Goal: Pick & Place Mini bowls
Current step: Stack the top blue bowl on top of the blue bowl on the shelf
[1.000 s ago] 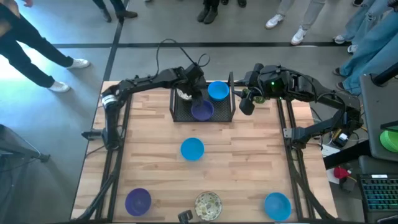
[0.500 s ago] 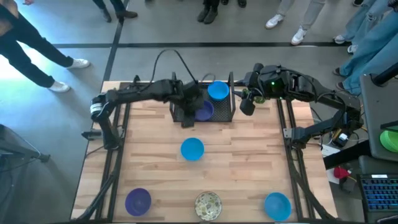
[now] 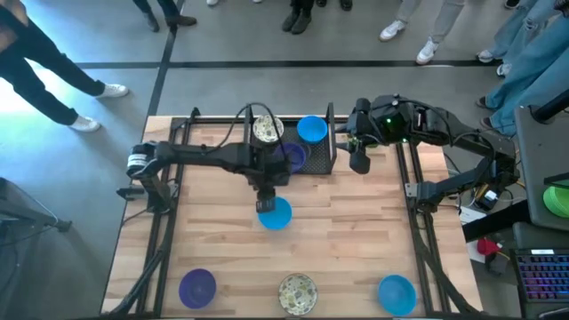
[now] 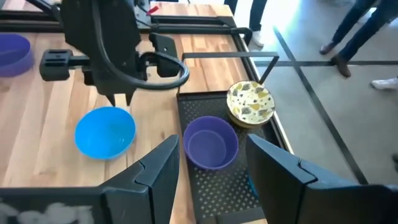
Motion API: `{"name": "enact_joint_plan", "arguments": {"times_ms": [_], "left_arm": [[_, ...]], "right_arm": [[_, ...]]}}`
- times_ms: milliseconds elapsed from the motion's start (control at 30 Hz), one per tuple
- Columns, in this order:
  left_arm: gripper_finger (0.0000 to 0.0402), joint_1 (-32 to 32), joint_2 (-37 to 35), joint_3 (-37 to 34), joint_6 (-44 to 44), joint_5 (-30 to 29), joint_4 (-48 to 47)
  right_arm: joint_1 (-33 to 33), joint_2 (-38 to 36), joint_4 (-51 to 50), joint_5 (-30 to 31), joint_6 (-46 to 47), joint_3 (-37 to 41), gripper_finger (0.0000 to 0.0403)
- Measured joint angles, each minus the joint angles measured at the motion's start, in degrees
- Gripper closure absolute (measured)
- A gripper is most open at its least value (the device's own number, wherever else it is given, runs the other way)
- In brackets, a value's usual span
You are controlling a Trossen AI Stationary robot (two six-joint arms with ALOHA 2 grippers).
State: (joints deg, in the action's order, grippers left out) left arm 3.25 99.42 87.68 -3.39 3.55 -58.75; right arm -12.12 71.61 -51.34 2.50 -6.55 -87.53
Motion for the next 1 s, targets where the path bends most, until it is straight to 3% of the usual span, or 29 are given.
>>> {"name": "enact_joint_plan", "arguments": {"times_ms": [433,667,1000], "left_arm": [[0.0309,-0.42,0.09,-14.15,-3.14,-0.70,13.16],[0.0309,-0.38,0.09,-16.84,-4.62,-3.23,14.98],[0.0309,-0.40,2.10,-17.92,-6.01,-3.21,18.06]], "right_arm": [[0.00,0.00,-3.78,-0.12,-0.98,0.00,0.0225],[0.00,0.01,-6.98,-3.89,-1.54,0.00,0.0225],[0.00,0.11,-8.65,-4.02,-0.96,0.00,0.0225]]}}
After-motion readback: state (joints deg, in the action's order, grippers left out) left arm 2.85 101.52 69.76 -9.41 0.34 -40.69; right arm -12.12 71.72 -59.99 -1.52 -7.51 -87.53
